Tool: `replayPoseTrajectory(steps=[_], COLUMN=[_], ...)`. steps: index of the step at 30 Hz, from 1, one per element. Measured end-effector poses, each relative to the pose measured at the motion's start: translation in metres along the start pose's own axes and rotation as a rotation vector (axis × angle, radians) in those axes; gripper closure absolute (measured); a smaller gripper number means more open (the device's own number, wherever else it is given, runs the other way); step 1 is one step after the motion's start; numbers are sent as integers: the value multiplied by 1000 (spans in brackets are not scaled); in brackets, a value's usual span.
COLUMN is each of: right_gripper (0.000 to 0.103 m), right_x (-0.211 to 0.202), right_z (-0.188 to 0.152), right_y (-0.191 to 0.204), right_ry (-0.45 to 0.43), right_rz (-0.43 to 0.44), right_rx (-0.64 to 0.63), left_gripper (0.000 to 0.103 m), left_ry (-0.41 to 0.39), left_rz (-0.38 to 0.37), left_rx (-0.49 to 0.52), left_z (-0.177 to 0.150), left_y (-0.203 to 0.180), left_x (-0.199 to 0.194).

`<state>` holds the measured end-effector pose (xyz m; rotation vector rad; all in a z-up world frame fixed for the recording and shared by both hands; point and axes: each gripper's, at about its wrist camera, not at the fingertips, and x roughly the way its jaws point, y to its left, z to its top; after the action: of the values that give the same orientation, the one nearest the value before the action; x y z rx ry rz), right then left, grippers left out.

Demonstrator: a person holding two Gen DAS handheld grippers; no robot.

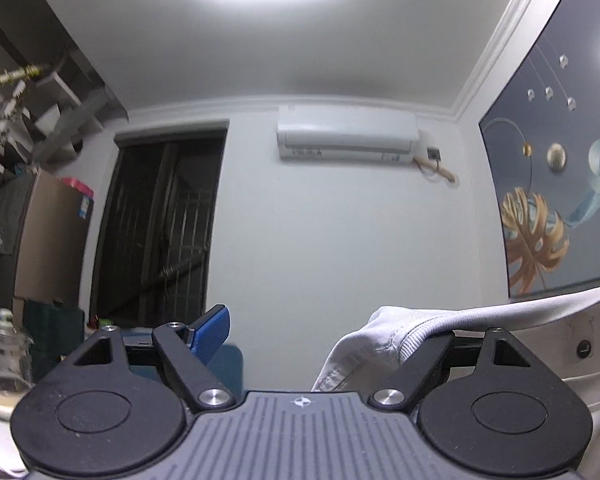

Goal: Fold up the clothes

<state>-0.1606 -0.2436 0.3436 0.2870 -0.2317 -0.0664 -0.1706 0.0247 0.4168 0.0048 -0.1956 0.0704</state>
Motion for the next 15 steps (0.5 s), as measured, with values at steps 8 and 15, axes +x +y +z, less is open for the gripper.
replayPoseTrajectory(steps=[8, 15], right_gripper=[18, 19], right_x=[96, 239], right_z=[-107, -203], right_y=[-18, -28], right_ry=[210, 318], right_rz=[-83, -120], right_rx=[-71, -137], left_gripper=[19, 19], left_ry=[243, 388], left_rz=[-43, -1], left_rx=[19, -40], left_z=[-145, -268], left_y=[-9, -12], left_x=[135, 290])
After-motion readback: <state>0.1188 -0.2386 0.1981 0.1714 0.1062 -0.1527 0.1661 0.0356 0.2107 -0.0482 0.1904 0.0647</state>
